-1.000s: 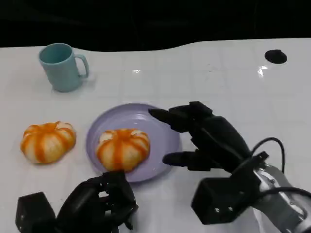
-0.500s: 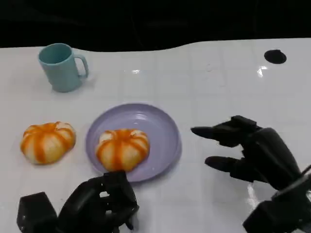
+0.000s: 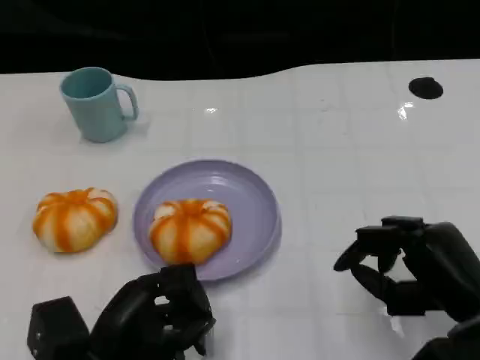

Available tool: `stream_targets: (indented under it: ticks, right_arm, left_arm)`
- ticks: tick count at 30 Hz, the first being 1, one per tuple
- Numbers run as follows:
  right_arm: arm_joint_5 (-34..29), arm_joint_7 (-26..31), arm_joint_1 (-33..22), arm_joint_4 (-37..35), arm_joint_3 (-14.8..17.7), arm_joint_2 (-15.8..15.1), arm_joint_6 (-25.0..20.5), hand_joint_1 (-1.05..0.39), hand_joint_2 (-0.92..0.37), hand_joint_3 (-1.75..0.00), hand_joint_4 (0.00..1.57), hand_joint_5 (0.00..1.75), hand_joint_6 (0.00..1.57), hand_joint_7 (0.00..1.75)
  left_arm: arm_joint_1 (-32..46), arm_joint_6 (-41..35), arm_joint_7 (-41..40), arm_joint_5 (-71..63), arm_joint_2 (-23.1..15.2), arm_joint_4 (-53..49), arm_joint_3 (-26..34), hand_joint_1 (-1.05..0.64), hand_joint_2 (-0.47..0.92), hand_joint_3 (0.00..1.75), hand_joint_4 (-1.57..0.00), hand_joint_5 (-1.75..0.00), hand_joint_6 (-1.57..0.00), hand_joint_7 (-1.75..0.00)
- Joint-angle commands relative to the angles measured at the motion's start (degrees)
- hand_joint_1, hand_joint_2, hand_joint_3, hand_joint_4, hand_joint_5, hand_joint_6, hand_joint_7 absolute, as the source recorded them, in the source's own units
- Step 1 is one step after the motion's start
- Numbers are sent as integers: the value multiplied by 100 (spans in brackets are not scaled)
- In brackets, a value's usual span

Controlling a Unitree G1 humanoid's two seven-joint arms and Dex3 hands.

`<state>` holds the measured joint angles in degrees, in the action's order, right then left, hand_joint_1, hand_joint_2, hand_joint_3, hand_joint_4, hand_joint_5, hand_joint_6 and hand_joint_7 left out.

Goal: Grasp the bread from the table and place it into the plate.

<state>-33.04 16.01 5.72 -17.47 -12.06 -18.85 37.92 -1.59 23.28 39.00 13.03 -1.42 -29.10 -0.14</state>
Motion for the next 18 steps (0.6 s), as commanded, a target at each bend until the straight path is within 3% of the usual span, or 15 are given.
stream_targets:
  ticks: [1, 10, 18]
  right_arm:
    - [-247, 282, -212, 72, 42, 52, -205, -23, -32, -129, 92, 173, 92, 121]
    - [-698, 833, -258, -298, -90, 62, -270, -20, -34, -124, 92, 175, 80, 148]
    - [-854, 1348, -59, -799, -233, 8, 25, -25, -33, -128, 92, 175, 80, 147]
  left_arm:
    - [-9, 132, -50, -13, -84, -48, 35, -52, 66, 67, -78, -175, -76, -140]
    - [13, 68, -58, 4, -105, 2, 34, -54, 65, 66, -80, -175, -77, -139]
    - [21, 11, -65, 35, -106, 12, 55, -54, 64, 65, -81, -175, -78, -139]
